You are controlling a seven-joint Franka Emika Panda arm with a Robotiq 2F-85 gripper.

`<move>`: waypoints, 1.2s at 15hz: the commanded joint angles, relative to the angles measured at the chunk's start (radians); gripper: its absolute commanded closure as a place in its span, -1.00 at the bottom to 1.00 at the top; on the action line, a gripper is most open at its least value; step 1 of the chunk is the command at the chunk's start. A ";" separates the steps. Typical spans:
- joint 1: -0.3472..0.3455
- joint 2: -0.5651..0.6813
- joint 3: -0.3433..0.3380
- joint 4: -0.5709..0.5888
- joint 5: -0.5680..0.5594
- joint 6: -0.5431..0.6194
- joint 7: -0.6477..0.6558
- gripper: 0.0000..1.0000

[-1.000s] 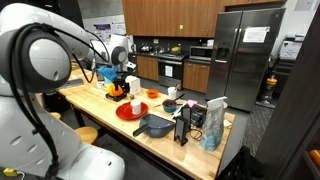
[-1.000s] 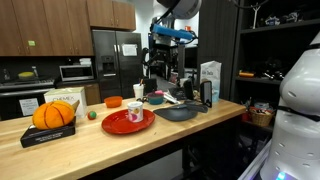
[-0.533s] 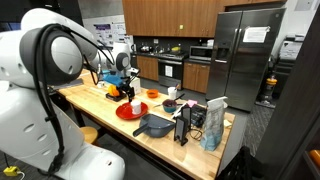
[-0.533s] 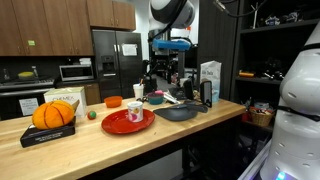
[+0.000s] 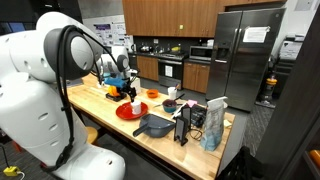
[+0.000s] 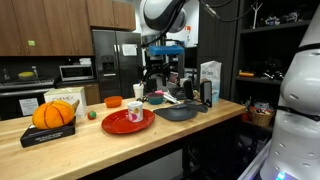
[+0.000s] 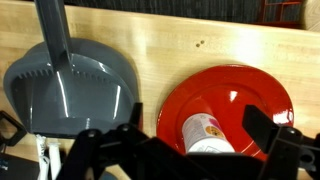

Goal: Remove the white can from the red plate and put it inside the purple bowl

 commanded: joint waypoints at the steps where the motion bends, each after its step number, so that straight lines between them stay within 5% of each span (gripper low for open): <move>1: 0.030 0.059 -0.005 0.065 -0.045 -0.041 -0.102 -1.00; 10: 0.075 0.088 -0.025 0.114 -0.047 -0.113 -0.502 -1.00; 18: 0.072 0.094 -0.034 0.144 -0.062 -0.172 -0.599 -1.00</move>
